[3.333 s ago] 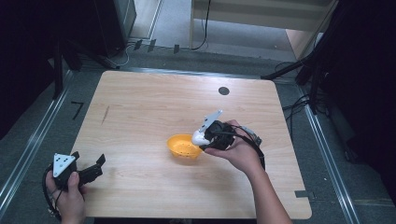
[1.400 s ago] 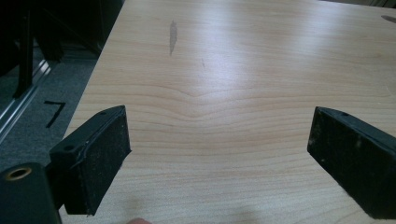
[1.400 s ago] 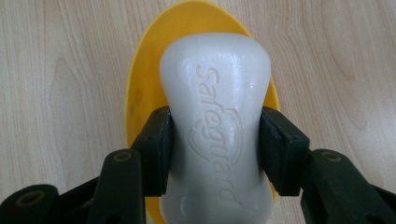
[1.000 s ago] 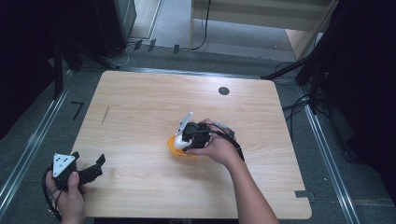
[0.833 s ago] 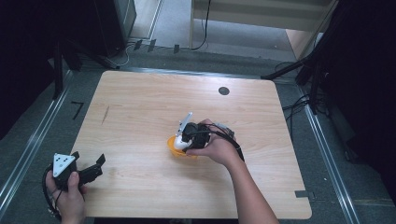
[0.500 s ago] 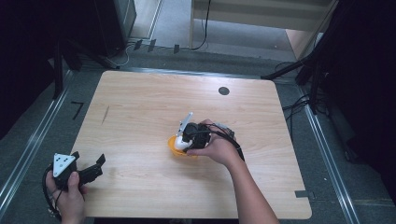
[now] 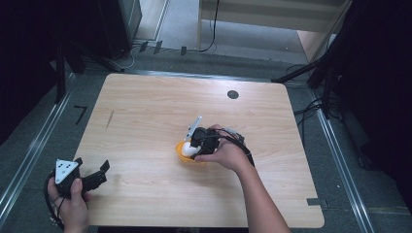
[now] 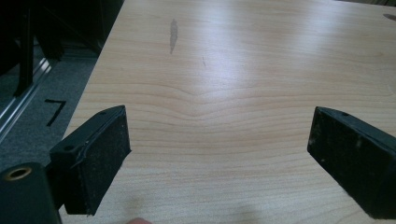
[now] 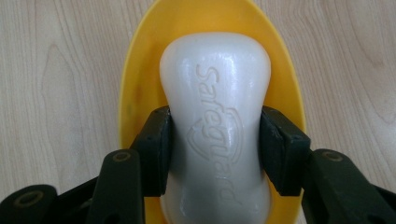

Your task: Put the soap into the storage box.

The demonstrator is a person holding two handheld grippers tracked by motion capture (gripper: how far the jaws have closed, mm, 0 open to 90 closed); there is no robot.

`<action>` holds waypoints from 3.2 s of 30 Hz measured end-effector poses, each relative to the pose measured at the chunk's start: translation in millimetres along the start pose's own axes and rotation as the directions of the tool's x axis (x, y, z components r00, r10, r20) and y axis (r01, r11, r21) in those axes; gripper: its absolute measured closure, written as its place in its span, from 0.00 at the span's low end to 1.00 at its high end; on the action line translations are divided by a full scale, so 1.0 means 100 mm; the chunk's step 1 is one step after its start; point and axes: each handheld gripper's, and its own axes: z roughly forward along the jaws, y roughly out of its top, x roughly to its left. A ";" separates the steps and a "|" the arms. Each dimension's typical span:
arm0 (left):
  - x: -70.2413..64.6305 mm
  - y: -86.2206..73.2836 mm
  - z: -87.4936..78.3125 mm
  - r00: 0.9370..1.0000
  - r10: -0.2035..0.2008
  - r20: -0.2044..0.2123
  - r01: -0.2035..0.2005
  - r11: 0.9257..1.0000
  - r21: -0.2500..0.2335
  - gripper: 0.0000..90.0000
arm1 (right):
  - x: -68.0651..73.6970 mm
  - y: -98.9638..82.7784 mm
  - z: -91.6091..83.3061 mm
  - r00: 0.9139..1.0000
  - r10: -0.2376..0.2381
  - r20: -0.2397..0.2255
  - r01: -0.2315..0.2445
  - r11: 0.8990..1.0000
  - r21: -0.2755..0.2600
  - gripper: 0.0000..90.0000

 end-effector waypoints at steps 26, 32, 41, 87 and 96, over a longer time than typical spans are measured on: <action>0.00 0.00 0.00 1.000 0.002 -0.001 -0.002 1.000 0.004 0.07 | -0.05 -0.10 -0.26 0.999 0.048 0.023 -0.046 0.997 -0.067 0.49; 0.00 0.00 0.00 1.000 0.003 -0.001 -0.003 1.000 0.003 0.07 | -0.07 -0.19 -0.35 0.997 0.068 0.038 -0.065 0.995 -0.078 0.49; -0.01 0.00 0.00 1.000 0.006 0.000 -0.006 1.000 -0.006 0.07 | -0.10 -0.37 -0.50 0.992 0.115 0.056 -0.107 0.986 -0.131 0.49; -0.02 0.00 0.00 1.000 0.026 -0.008 -0.026 1.000 -0.005 0.07 | -0.02 -1.69 -0.59 0.850 0.517 0.105 -0.477 0.838 -0.265 0.19; -0.03 0.00 0.00 1.000 0.026 -0.008 -0.027 1.000 -0.005 0.07 | 0.09 -2.00 -0.55 0.818 0.564 0.119 -0.507 0.802 -0.316 0.15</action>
